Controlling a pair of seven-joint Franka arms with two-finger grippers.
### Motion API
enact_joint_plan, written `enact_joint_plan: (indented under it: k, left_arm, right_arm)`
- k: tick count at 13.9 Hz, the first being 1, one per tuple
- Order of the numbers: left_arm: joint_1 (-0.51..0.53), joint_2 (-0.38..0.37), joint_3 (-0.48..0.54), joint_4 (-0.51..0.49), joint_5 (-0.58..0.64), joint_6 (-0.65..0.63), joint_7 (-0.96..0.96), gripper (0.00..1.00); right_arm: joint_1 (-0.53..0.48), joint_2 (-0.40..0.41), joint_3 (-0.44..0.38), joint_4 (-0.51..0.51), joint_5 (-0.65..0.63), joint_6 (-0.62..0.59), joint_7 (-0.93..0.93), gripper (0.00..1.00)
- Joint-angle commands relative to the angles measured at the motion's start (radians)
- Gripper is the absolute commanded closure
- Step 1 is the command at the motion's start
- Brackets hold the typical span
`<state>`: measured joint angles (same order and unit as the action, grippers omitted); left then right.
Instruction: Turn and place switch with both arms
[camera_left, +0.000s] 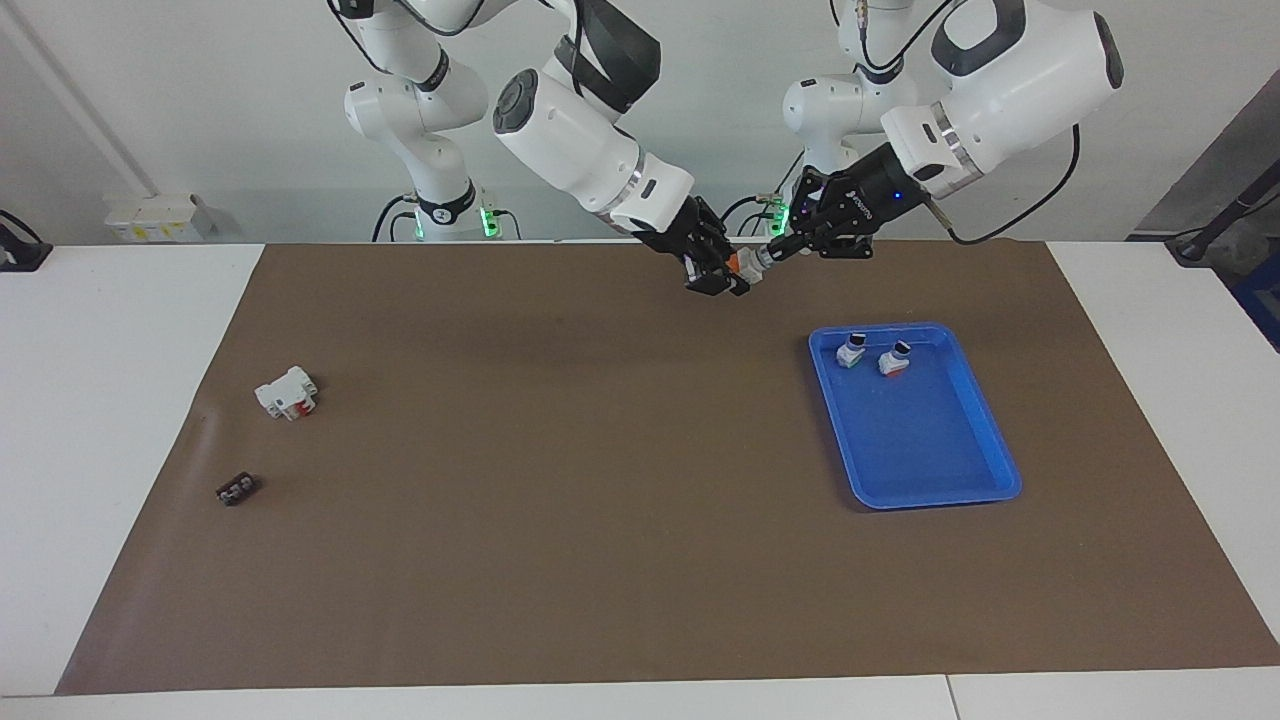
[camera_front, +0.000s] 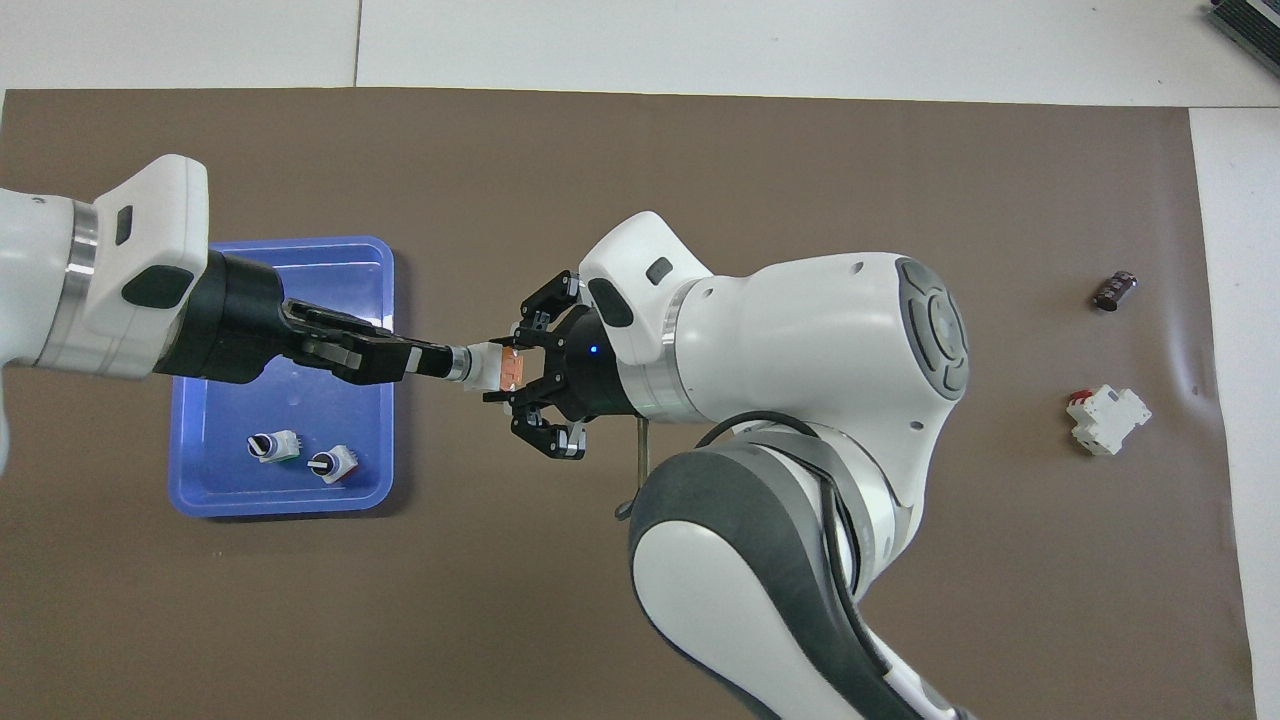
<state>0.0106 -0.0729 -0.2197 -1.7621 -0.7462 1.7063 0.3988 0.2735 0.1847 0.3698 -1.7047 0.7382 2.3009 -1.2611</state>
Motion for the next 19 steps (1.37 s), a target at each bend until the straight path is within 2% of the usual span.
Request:
enact_joint_plan:
  k: [1, 5, 7, 10, 12, 14, 19]
  left_arm:
    - [0.016, -0.050, -0.007, -0.069, 0.062, -0.017, 0.126, 1.00]
    - [0.016, -0.061, -0.007, -0.083, 0.062, -0.060, 0.212, 1.00]
    - [0.016, -0.068, -0.004, -0.083, 0.064, -0.062, 0.325, 1.00]
    - [0.012, -0.077, -0.012, -0.080, 0.177, -0.063, 0.444, 1.00]
    - [0.012, -0.077, -0.021, -0.080, 0.185, -0.059, 0.535, 1.00]
    - [0.012, -0.088, -0.027, -0.080, 0.222, -0.065, 0.545, 1.00]
    - [0.012, -0.091, -0.027, -0.079, 0.223, -0.068, 0.540, 1.00]
  right_arm:
    - [-0.019, -0.002, -0.008, 0.022, -0.010, 0.046, 0.032, 1.00]
    - [-0.019, -0.002, -0.008, 0.020, -0.008, 0.046, 0.032, 1.00]
    - [-0.019, -0.004, -0.008, 0.020, -0.008, 0.046, 0.032, 1.00]
    - [-0.023, -0.010, -0.008, 0.019, -0.008, 0.042, 0.032, 1.00]
    - [-0.023, -0.010, -0.008, 0.017, -0.008, 0.040, 0.032, 1.00]
    - [-0.023, -0.010, -0.008, 0.017, -0.008, 0.040, 0.032, 1.00]
    - [-0.023, -0.010, -0.008, 0.016, -0.008, 0.038, 0.032, 1.00]
